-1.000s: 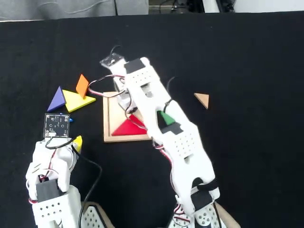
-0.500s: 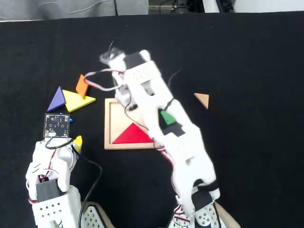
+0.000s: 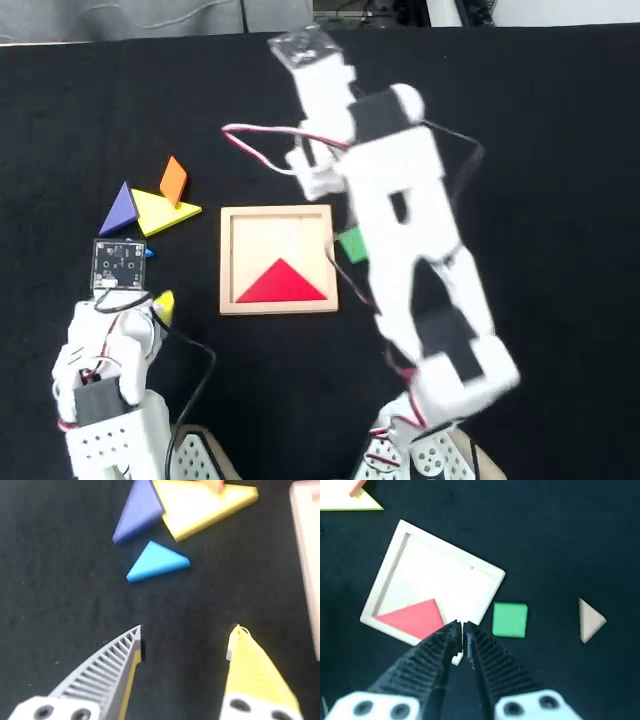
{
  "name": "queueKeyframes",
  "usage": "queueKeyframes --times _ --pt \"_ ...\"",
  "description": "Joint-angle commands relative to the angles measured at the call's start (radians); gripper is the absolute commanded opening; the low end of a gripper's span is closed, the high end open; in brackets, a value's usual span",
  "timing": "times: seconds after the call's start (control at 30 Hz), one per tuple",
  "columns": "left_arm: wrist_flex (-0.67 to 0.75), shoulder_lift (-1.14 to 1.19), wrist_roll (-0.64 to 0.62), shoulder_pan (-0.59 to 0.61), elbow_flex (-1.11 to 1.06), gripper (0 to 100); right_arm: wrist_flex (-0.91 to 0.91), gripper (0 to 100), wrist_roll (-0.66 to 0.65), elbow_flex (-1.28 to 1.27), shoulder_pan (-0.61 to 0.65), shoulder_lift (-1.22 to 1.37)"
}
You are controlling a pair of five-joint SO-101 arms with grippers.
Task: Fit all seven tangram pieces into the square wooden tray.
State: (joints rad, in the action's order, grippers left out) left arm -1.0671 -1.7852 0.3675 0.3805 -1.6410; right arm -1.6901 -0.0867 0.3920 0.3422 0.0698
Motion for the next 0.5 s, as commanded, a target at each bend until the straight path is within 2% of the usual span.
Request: queueKeyframes --times 0.0,0.17,0.3,0.47 --pt "-0.109 -0.002 0.000 0.001 0.303 27 0.158 1.1 0.003 -0.325 -0.043 -0.219" --pt "-0.172 0.057 0.005 -0.022 0.527 27 0.571 1.1 0.003 -0.858 -0.129 -0.363" --pt "-0.241 0.311 0.000 -0.117 0.704 27 0.884 1.1 0.003 -1.133 -0.144 -0.406" --pt "-0.242 0.793 0.006 -0.203 1.003 27 0.930 1.1 0.003 -1.182 -0.117 -0.406"
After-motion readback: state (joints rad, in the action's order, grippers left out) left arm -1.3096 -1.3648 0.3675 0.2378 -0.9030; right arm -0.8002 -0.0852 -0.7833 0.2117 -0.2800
